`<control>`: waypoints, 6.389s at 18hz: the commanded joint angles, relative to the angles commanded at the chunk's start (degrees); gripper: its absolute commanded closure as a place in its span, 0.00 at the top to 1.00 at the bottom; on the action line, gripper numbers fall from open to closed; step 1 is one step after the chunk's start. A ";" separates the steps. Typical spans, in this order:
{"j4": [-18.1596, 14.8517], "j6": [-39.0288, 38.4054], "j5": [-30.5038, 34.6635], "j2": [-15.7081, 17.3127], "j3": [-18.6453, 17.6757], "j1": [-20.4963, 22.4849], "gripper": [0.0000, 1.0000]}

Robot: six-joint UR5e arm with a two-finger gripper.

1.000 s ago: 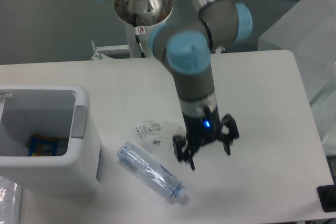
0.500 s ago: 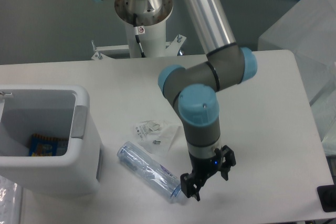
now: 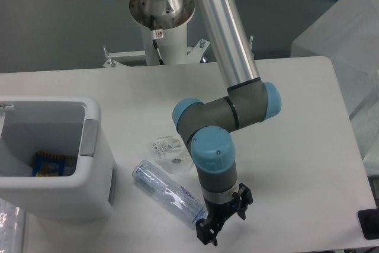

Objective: Place the trash in the trash can
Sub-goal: 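Lower the open gripper around the bottle and close on it, then lift the clear bottle off the table, then carry the bottle over the white trash bin and lower it in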

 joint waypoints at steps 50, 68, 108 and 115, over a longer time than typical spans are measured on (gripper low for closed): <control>1.41 -1.49 1.50 0.25 -5.27 -2.37 0.28; 1.93 -0.97 0.35 8.86 4.48 2.37 0.28; 7.03 3.69 -2.11 28.65 1.15 -19.78 0.29; 7.21 3.60 -2.11 26.28 -0.09 -21.18 0.32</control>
